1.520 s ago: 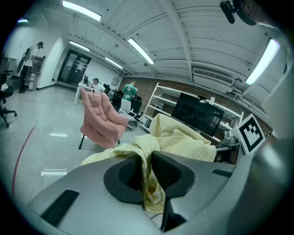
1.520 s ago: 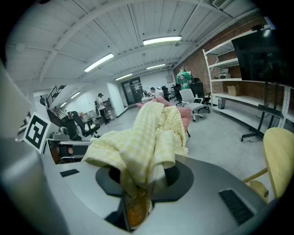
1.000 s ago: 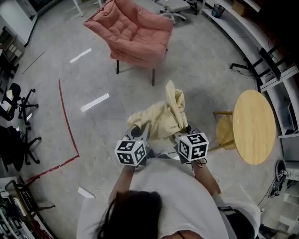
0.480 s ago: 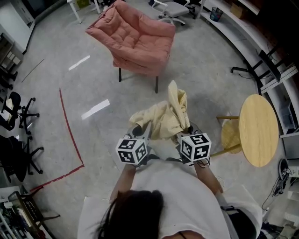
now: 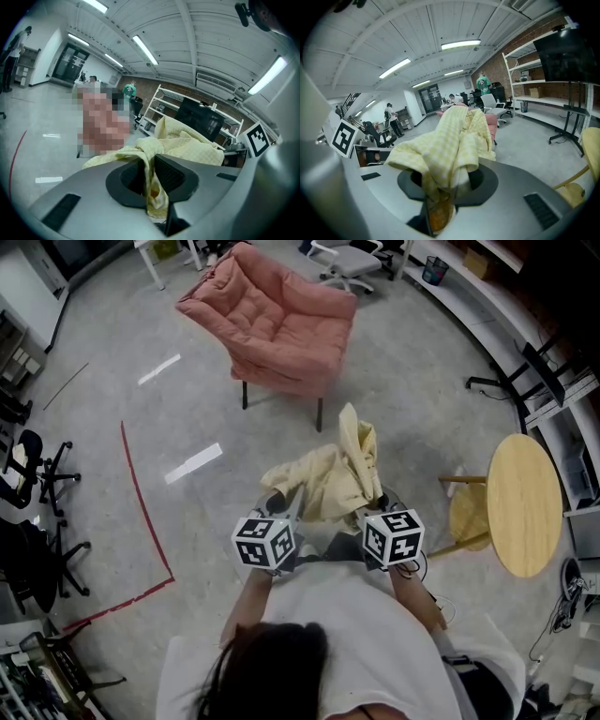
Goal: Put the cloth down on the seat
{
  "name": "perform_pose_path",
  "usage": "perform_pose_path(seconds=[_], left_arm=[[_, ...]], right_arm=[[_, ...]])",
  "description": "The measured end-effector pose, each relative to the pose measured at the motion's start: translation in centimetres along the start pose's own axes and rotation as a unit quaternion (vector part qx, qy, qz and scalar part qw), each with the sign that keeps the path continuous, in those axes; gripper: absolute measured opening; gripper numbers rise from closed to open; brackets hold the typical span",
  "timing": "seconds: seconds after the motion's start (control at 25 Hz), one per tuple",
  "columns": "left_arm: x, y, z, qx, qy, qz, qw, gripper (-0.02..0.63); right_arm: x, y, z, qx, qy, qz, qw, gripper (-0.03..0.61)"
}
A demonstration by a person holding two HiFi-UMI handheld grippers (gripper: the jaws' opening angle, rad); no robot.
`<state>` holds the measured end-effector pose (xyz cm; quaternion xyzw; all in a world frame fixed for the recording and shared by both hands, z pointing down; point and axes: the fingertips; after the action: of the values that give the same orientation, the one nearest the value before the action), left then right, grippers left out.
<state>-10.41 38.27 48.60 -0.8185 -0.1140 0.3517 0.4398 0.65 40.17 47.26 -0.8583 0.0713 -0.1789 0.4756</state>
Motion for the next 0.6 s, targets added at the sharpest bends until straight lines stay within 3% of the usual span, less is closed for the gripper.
perform_pose_path(seconds=[0.6], left_arm=[[-1.3, 1.3, -3.2, -0.004, 0.007, 0.009, 0.9999, 0.074]], right_arm=[[2.1, 1.7, -3.3, -0.005, 0.01, 0.024, 1.0, 0.121]])
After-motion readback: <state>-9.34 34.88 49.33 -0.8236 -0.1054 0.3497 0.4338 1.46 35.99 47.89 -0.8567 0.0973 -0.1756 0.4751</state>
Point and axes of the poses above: the fingertips, and each gripper's own axes: z backward along the fingers, x to its right, y out of its top, and after that the axes turned 1 degree about z, right-handed
